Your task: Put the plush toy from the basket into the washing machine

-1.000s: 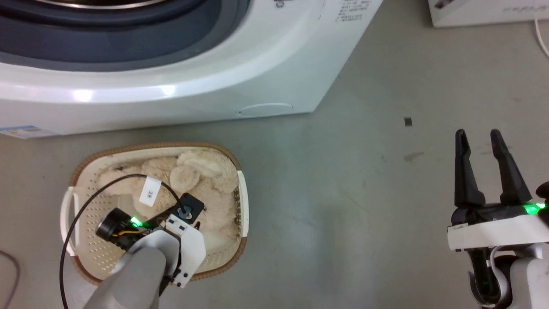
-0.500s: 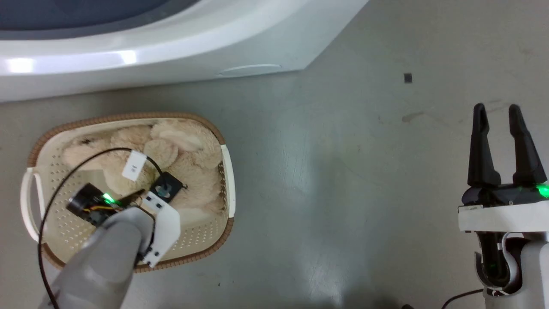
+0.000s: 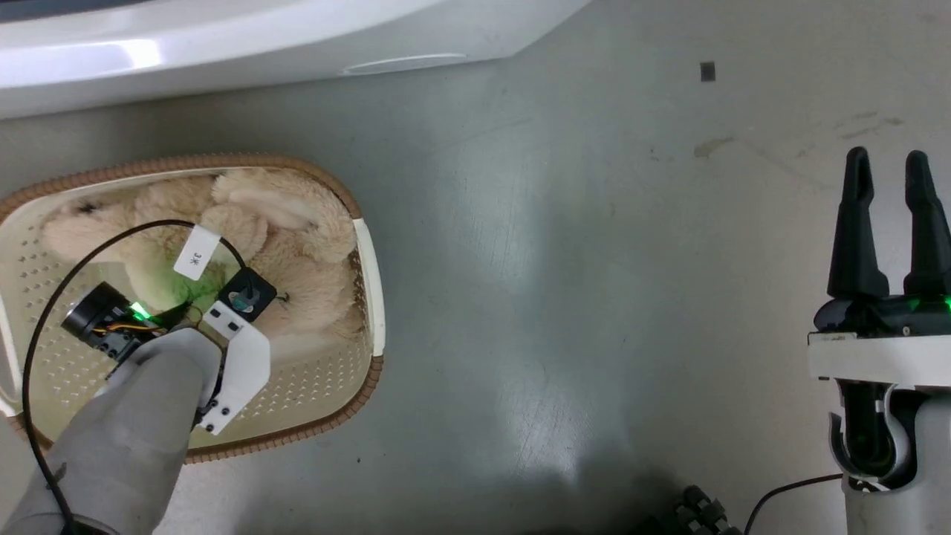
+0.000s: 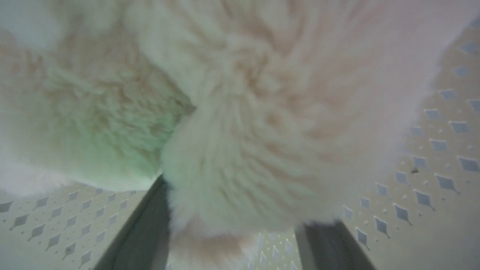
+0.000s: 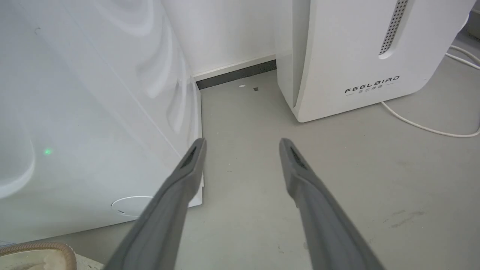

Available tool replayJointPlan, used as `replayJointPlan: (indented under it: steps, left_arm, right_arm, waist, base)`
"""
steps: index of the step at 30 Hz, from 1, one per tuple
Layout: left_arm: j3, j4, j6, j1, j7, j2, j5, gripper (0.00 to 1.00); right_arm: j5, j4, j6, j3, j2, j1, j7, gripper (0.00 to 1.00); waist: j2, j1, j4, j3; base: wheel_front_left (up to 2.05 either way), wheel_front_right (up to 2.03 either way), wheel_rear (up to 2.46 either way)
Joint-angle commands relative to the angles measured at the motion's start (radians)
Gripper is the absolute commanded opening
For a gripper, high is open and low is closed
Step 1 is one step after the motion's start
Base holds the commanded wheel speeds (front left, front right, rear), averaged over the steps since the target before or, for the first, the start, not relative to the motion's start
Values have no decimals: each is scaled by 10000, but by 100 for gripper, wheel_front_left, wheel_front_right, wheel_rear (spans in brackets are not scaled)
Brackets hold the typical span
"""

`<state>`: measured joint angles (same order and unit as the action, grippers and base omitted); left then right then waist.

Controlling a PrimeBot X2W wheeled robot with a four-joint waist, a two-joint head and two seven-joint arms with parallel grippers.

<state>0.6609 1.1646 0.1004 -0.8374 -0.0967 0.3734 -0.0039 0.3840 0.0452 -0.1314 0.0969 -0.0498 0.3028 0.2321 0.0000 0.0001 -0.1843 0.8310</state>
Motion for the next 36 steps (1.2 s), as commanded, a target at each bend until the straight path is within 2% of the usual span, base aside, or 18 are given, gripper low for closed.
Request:
replayJointPlan:
  steps: [1, 13, 23, 36]
  left_arm:
    - [170, 300, 36, -310, -4, 138, -84, 0]
    - [693, 1261, 155, -502, 299, 305, -548, 0]
    - [576, 1261, 154, 246, 1085, 316, -1013, 0]
    - [492, 1262, 215, 891, 2530, -143, -1591, 0]
  right_arm:
    - [130, 22, 7, 54, -4, 319, 102, 100]
    - [376, -187, 7, 111, -4, 590, 297, 100]
    - [318, -624, 7, 193, -4, 245, 297, 100]
    - [134, -1154, 7, 559, -4, -514, 297, 100]
  waist:
    - [0, -1, -42, 99]
    - [0, -1, -99, 78]
    - [0, -1, 81, -1100]
    - [0, -1, 868, -2939]
  base:
    - [0, 0, 0]
    - [0, 0, 0]
    - [0, 0, 0]
    - [0, 0, 0]
